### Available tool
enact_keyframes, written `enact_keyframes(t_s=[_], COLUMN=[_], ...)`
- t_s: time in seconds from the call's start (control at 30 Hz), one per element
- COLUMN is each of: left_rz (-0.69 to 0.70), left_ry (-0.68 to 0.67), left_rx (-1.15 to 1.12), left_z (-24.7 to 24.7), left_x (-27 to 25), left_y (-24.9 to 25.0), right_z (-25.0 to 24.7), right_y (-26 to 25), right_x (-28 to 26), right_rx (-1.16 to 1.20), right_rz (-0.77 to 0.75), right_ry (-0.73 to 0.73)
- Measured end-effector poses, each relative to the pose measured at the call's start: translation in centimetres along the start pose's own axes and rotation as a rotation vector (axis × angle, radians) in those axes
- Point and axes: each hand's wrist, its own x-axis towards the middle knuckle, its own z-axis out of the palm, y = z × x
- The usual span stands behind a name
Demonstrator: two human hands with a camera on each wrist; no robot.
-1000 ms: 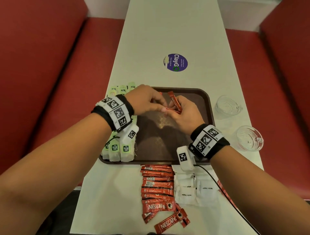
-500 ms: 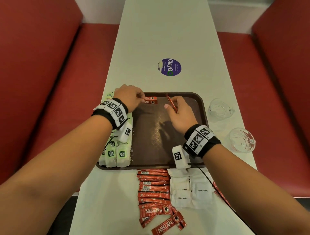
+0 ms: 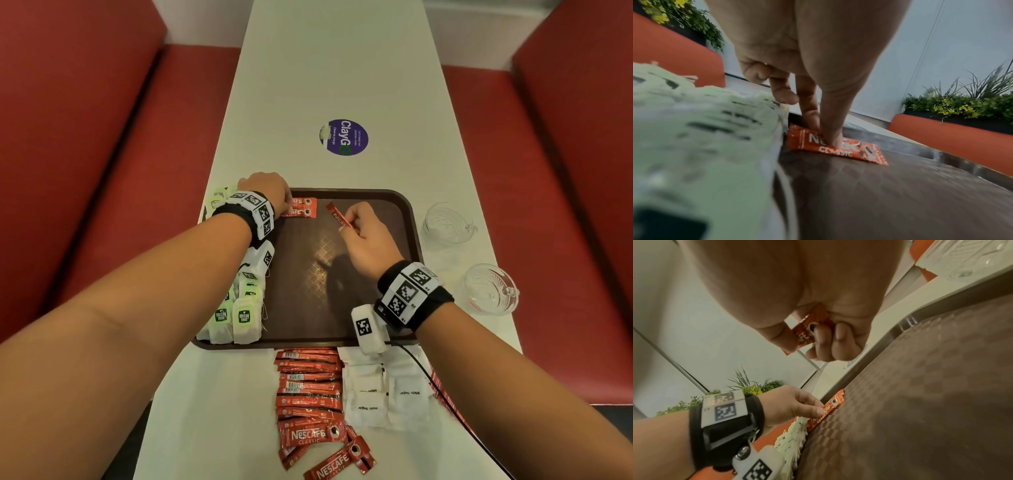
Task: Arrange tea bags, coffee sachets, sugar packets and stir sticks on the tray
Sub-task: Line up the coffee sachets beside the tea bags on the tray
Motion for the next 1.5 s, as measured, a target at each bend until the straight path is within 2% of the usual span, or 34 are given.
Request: enact_keyframes(t_s=[0.2,0.27,0.37,0.43,0.53,0.63,0.77,0.93,1.03,1.13,1.2,1.5], left_rz=[0.006,0.048,0.211,0.373,0.543,0.576,0.527,0.252,0.127,0.106,0.103,0.019], left_ry=[0.037,0.105,0.196,0.176,0.122,0.182,0.223,0.283,0.220,0.076,0.033,0.003], left_rx=[-0.041,-0.075,-0.307,-0.419,-0.349,-0.245,-0.245,-0.317,-0.306,-0.183,-0.107,0.014], left_z=[-0.3,-0.7,-1.8,-2.5,-2.8,-2.4,-2.2,-2.3,-1.8,-0.8,-0.3,0.4], left_x=[-0.4,-1.2,-3.6,-5.7,-8.1,-8.9,-8.8,-7.0,-5.5,-4.4,-3.7,-1.9], left_y=[0.1,0.4,1.2,1.9,2.4,2.2,1.2,-1.7,-2.3,-1.9,-1.5,-0.6], right_z=[0.1,-0.1,-0.2,-0.3,-0.1,0.2,0.4,-0.1,-0.3,0.1,0.6,3.3], right_y=[0.4,0.7,1.0,1.0,0.9,0.6,0.3,1.1,1.0,0.4,0.1,0.3], right_x=[0.1,0.3,0.6,0.7,0.7,0.8,0.2,-0.5,-1.5,-3.0,-4.0,-7.4], right_rx=[-0.067,-0.112,-0.158,-0.174,-0.190,-0.184,-0.144,-0.170,-0.323,-0.486,-0.557,-0.849], right_rz=[-0.047,-0.069,-0.081,-0.080,-0.105,-0.121,-0.089,-0.054,-0.132,-0.206,-0.214,-0.290], right_ry=[0.006,0.020,0.024,0.008,-0.009,-0.010,-0.006,-0.035,-0.273,-0.523,-0.629,-0.795])
